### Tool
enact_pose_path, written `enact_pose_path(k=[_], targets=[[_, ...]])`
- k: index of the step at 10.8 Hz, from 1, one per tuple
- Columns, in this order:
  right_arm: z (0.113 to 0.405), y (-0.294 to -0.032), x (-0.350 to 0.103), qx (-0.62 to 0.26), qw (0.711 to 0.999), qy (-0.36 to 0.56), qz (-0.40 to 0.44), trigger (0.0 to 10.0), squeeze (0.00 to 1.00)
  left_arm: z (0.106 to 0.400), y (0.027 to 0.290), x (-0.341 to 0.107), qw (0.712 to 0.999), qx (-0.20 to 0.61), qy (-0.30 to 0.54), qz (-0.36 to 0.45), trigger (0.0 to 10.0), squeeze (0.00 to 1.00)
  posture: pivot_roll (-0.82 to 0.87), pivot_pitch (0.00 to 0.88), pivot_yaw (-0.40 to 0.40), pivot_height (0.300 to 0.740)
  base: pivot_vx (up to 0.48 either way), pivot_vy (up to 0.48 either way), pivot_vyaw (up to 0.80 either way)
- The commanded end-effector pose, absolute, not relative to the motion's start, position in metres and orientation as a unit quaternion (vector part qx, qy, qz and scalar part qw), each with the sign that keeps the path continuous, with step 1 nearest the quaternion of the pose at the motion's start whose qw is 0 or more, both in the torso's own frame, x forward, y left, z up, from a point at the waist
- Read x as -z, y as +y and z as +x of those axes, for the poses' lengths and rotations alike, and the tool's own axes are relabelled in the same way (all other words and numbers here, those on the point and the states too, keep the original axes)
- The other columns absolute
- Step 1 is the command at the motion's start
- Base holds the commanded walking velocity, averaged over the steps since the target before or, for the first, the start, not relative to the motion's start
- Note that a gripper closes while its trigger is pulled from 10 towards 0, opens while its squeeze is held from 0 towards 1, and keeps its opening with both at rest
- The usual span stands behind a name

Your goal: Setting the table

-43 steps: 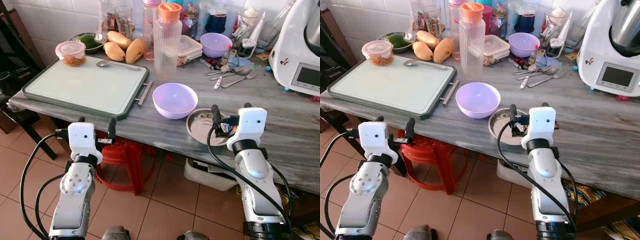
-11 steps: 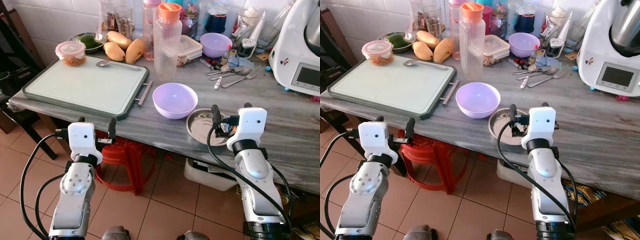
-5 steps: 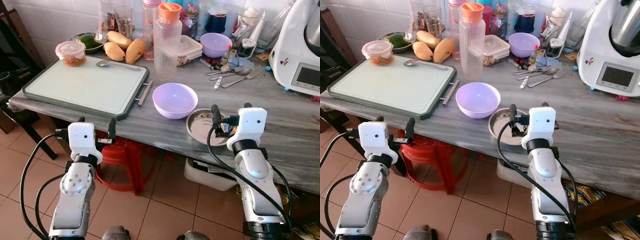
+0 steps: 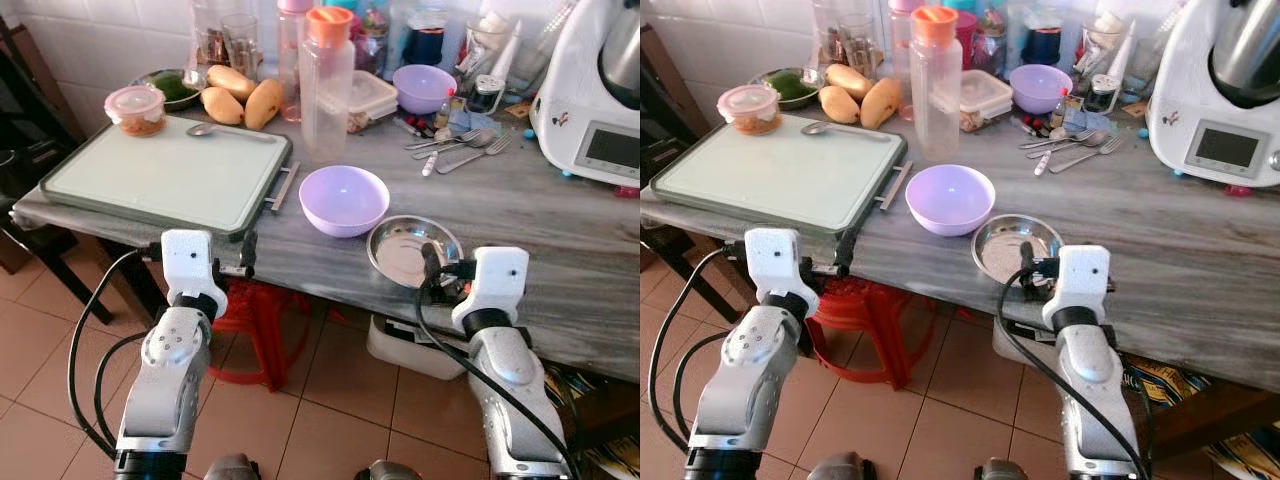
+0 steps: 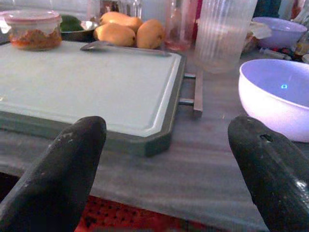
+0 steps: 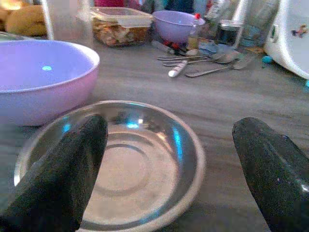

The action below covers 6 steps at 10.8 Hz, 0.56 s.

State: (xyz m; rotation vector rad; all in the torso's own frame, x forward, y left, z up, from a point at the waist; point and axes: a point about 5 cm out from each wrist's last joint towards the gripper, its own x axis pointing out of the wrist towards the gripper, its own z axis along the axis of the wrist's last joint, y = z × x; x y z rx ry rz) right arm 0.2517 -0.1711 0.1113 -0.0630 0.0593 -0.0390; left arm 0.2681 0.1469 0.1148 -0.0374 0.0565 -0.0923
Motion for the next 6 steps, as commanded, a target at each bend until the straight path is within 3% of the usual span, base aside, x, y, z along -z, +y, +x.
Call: enact_pose_path(k=[1,3,6], targets=[[0.2532,-0.1738,-0.1227,0.023,0.999,0.007,-0.033,10.0,0.0,0.2696,0.1458,-0.1209,0.999,0.044,0.023,-0.021,10.0,0.0,0.01,0.0,-0.01,0.74,0.0,0.0,0.0],[0.2532,-0.1748,-0.126,0.025,0.999,0.0,-0.044,10.0,0.0,0.269,0.1472,-0.1221,0.999,0.042,0.021,-0.014,10.0,0.0,0.01,0.0,-0.006,0.74,0.0,0.0,0.0],[0.2548,-0.1734,-0.126,0.022,0.999,-0.001,-0.043,10.0,0.0,0.2694,0.1467,-0.1227,0.999,0.04,0.024,-0.007,10.0,0.0,0.01,0.0,-0.003,0.74,-0.271,0.0,0.0]])
